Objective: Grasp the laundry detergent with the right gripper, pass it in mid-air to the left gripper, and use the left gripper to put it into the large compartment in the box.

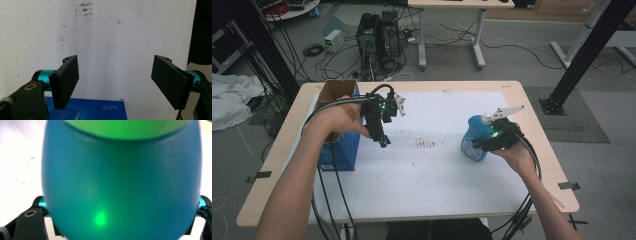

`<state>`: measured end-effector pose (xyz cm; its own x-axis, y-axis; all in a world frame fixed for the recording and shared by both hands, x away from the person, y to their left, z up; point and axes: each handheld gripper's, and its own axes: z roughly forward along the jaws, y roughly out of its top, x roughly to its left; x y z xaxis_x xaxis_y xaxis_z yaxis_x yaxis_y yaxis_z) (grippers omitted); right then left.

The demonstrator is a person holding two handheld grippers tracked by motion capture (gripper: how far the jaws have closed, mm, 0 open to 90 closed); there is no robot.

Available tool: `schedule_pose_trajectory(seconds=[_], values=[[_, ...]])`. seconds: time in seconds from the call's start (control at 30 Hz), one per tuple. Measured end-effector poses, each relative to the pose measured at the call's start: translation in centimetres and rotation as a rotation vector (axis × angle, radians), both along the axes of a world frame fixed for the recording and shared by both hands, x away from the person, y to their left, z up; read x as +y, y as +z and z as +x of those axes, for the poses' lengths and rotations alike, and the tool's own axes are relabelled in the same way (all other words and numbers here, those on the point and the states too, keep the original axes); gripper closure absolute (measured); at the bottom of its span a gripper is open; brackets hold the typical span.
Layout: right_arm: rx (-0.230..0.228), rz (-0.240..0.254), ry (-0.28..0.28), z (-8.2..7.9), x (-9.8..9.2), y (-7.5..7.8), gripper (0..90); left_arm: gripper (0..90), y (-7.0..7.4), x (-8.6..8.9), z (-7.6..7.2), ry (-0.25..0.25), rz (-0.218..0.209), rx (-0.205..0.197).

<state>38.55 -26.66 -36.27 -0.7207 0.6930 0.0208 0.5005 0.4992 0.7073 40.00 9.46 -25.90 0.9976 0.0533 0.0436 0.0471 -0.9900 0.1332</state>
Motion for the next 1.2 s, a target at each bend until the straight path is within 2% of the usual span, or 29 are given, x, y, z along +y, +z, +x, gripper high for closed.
schedule_pose_trajectory(seconds=[0.07,0.1,0.53,0.57,0.9,1.2], values=[[0.010,0.004,-0.007,0.00,0.01,-0.05,19.3,22.4,0.00,0.02,0.00,0.001,0.001,-0.001],[0.005,0.007,-0.003,0.03,-0.04,-0.10,23.3,22.4,0.03,0.03,0.00,0.002,0.004,0.000],[0.004,0.032,-0.004,-0.14,0.16,-0.26,26.5,22.4,-0.07,0.00,0.07,0.003,0.000,-0.001],[0.006,0.034,-0.007,-0.17,0.20,-0.25,27.0,22.4,-0.16,0.04,0.08,0.004,-0.012,0.000],[0.006,0.053,-0.006,-0.11,0.15,-0.35,29.4,22.4,-0.08,0.11,0.07,0.008,-0.002,-0.003],[0.003,0.046,-0.008,-0.21,0.20,-0.42,32.8,22.4,-0.16,0.06,0.10,0.008,0.002,-0.003]])
